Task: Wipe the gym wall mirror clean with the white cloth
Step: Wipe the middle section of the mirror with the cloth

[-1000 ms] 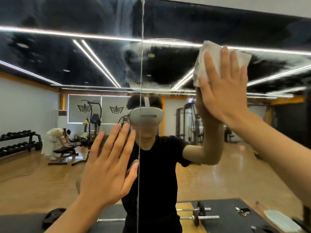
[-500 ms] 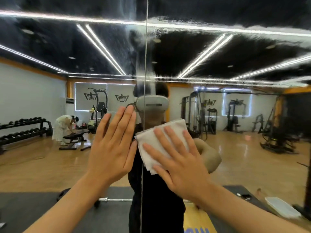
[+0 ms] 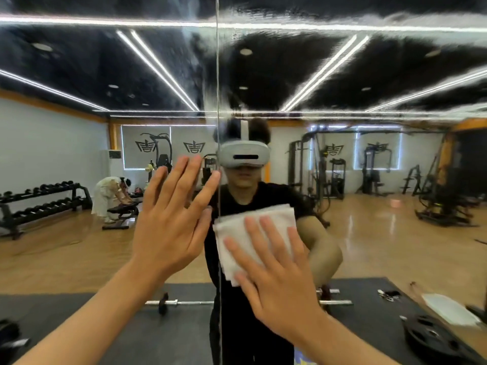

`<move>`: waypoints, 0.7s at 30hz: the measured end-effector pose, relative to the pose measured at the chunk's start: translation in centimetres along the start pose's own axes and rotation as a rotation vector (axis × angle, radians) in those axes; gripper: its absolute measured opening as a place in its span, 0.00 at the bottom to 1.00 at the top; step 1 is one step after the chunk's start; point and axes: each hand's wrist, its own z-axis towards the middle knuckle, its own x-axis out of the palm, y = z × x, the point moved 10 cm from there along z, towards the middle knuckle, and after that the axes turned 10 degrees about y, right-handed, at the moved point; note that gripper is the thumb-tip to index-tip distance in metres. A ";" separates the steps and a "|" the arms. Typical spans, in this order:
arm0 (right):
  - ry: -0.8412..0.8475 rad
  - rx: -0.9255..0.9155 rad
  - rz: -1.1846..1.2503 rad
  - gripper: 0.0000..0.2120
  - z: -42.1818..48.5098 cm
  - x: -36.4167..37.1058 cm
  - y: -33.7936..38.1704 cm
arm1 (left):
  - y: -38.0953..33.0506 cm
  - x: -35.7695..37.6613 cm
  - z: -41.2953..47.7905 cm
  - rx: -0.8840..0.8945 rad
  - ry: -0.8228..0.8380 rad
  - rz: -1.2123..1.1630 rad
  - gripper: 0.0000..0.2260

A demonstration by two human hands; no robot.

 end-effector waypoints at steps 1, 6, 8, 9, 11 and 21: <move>0.029 -0.057 -0.023 0.28 -0.7 0.4 -0.1 | -0.1 0.0 0.1 0.005 0.006 0.015 0.27; -0.118 0.034 -0.059 0.28 8.3 -5.9 -8.9 | -0.1 0.4 0.1 0.007 0.033 0.065 0.26; -0.182 0.159 -0.059 0.28 12.2 -8.8 -12.2 | 0.0 0.4 0.2 -0.003 0.034 0.072 0.26; -0.190 0.201 -0.059 0.28 12.7 -9.2 -12.7 | -0.1 0.4 0.3 -0.005 0.034 0.070 0.26; -0.183 0.263 -0.019 0.28 10.4 -7.8 -11.6 | 0.0 0.5 0.2 -0.010 0.039 0.073 0.27; 0.104 -0.115 -0.051 0.28 -3.6 1.2 -3.3 | -0.1 0.3 0.2 -0.014 0.016 0.064 0.28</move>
